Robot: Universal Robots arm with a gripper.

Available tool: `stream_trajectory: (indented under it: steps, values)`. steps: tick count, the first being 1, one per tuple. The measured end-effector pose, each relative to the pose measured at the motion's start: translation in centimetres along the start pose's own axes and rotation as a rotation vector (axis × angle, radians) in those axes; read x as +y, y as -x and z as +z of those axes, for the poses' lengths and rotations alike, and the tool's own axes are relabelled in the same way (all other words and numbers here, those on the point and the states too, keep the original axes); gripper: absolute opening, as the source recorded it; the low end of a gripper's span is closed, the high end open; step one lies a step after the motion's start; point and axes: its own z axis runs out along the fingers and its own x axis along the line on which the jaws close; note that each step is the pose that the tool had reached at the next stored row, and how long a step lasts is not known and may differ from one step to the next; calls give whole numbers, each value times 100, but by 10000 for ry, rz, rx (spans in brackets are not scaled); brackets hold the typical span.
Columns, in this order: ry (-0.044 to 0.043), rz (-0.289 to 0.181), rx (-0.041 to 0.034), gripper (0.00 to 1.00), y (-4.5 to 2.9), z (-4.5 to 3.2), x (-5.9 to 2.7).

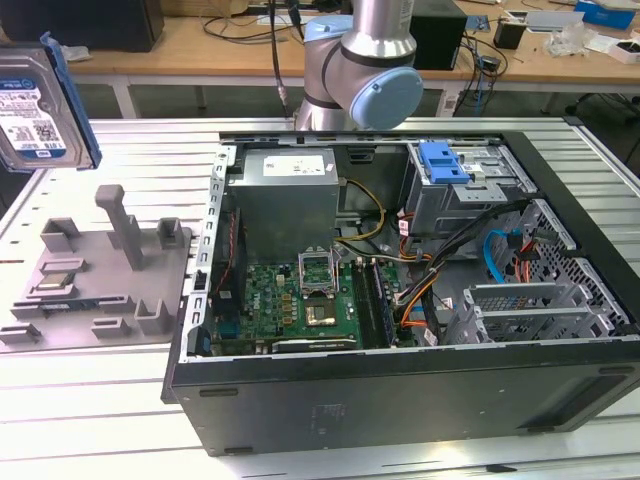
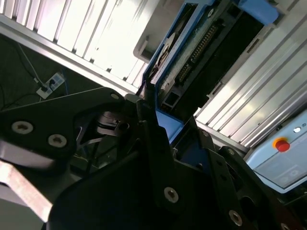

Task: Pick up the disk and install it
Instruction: 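Pick up the disk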

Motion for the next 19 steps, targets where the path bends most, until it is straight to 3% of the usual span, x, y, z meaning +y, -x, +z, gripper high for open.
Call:
stream_trajectory:
  steps: [7,12,19]
  values:
    - [-1,0,0,37,-4,-144,4]
    - [-1,0,0,37,-9,-317,9]
    - [-1,0,0,37,-13,-470,13]
